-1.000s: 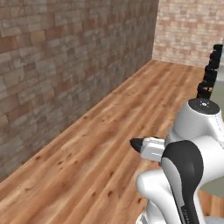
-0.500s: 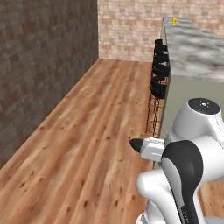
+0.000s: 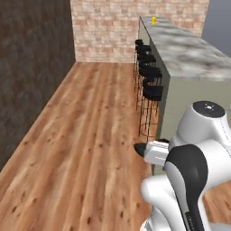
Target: Pick up the pan with the steak in it and place it on the dining table. Then place the steak on the plate.
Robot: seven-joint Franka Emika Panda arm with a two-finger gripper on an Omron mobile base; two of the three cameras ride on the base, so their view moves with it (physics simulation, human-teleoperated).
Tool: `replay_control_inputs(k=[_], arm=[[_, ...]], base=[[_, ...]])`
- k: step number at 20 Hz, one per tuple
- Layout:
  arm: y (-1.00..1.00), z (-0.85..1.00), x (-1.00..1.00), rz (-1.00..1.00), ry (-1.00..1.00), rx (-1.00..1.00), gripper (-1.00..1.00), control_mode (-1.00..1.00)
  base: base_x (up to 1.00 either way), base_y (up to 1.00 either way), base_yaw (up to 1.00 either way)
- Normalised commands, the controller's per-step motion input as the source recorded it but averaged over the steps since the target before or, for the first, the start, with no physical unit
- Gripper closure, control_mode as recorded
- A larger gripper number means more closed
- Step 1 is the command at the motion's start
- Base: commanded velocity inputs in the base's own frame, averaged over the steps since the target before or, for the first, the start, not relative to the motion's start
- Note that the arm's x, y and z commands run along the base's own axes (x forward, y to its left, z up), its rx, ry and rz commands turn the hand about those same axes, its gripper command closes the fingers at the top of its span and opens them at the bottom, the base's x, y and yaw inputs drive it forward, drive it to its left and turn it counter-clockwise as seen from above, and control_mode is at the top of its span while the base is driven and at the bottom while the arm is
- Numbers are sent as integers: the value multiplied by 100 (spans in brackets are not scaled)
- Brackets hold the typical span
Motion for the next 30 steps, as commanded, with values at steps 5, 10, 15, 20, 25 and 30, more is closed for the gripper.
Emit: replay_control_inputs(k=[5,10,15,20,25,30], arm=[[0,0,0,0,0,0,100,100],[0,0,0,0,0,0,100,100],[0,0,0,0,0,0,100,100],[0,0,0,0,0,0,100,100],[0,0,0,0,0,0,100,100],[0,0,0,0,0,0,100,100]], base=[[0,100,-13],[0,100,-11],[0,95,-11],[0,16,-4],[33,3,0],[78,18,-1]])
